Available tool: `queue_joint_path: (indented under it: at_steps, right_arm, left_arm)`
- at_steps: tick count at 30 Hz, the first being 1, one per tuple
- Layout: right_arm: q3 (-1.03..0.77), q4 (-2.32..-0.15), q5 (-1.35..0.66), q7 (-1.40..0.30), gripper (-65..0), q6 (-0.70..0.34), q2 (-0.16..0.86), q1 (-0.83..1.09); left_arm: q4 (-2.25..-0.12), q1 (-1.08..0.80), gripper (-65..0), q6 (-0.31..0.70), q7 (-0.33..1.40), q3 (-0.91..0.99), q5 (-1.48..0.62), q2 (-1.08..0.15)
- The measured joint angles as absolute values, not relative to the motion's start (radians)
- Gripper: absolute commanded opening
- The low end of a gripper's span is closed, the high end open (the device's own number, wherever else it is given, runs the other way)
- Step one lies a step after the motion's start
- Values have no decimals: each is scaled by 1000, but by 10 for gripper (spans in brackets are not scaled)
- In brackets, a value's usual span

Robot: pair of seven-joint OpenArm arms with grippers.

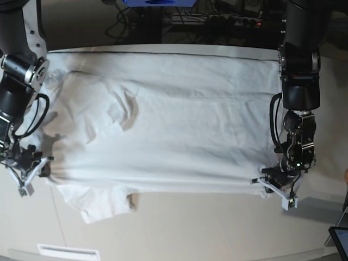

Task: Fold the T-shirt properly
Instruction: 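Lift the pinched edge with both grippers and fold it toward the collar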

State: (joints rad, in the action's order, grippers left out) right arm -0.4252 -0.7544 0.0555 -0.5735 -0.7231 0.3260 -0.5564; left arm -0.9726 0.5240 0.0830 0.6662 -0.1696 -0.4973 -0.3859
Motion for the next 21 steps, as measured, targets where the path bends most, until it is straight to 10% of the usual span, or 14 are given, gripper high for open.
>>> queue_joint_path:
  at_steps: [21]
  right_arm:
    - [-502,-804,55,-645,-650,-718,352,-512]
  left_arm:
    - [-1316,381,-650,76,871,-164,-491,-395]
